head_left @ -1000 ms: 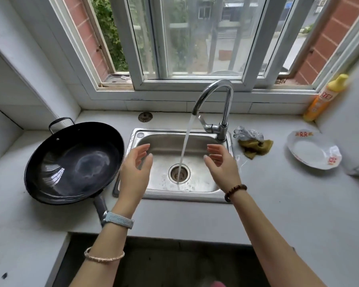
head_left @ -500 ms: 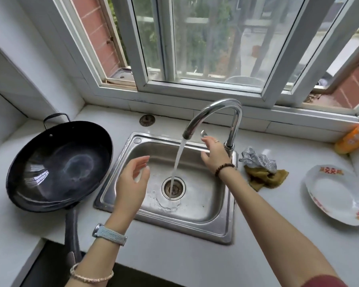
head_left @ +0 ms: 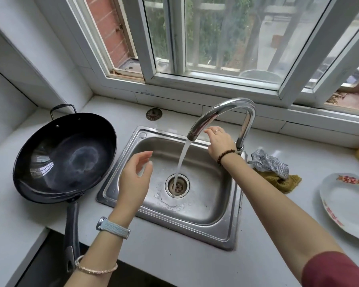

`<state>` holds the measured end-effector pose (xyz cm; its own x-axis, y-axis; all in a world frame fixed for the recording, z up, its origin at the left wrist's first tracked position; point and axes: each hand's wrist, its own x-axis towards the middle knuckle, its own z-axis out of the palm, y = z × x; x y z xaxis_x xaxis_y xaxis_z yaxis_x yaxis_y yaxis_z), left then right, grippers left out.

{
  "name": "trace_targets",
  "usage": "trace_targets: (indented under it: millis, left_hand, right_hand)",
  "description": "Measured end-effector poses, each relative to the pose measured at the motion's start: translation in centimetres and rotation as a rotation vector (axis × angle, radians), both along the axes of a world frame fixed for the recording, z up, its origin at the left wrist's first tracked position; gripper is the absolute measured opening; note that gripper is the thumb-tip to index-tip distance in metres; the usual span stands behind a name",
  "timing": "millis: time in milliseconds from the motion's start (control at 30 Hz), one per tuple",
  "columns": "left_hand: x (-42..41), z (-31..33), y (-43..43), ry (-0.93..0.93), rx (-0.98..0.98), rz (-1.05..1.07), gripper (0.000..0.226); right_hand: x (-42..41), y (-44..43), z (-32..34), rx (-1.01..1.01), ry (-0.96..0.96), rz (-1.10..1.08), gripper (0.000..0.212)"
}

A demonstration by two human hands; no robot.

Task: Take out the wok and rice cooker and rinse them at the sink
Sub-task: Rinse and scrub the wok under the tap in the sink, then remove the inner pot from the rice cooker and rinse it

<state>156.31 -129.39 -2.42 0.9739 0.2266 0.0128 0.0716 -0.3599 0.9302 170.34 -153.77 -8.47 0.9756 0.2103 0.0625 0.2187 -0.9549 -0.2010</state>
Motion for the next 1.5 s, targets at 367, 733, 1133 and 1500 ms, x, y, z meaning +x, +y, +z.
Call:
trace_targets:
  millis: [367, 733, 1133, 1500]
  left_hand:
    - [-1.1, 0.7, -0.3, -0.010, -0.015, 0.016, 0.025]
    - [-3.7, 2.3, 0.7, -0.053, -0.073, 0.048, 0.025]
    - [-10.3, 3.4, 8.8, -0.136, -0.070, 0.191, 0.026]
    - [-26.4, 4.1, 25.5, -0.120, 0.112, 0.427, 0.027]
  right_hand:
    - [-0.9, -0.8, 0.9, 0.065, -0.090, -0.136, 0.042]
    - [-6.4, -0.7, 3.6, 0.460, -0.032, -0.153, 0.046]
    - [-18.9, 6.5, 9.1, 0.801, -0.112, -0.045, 0.039]
    - [-27.3, 23.0, 13.6, 0.848, -0.141, 0.233, 0.034]
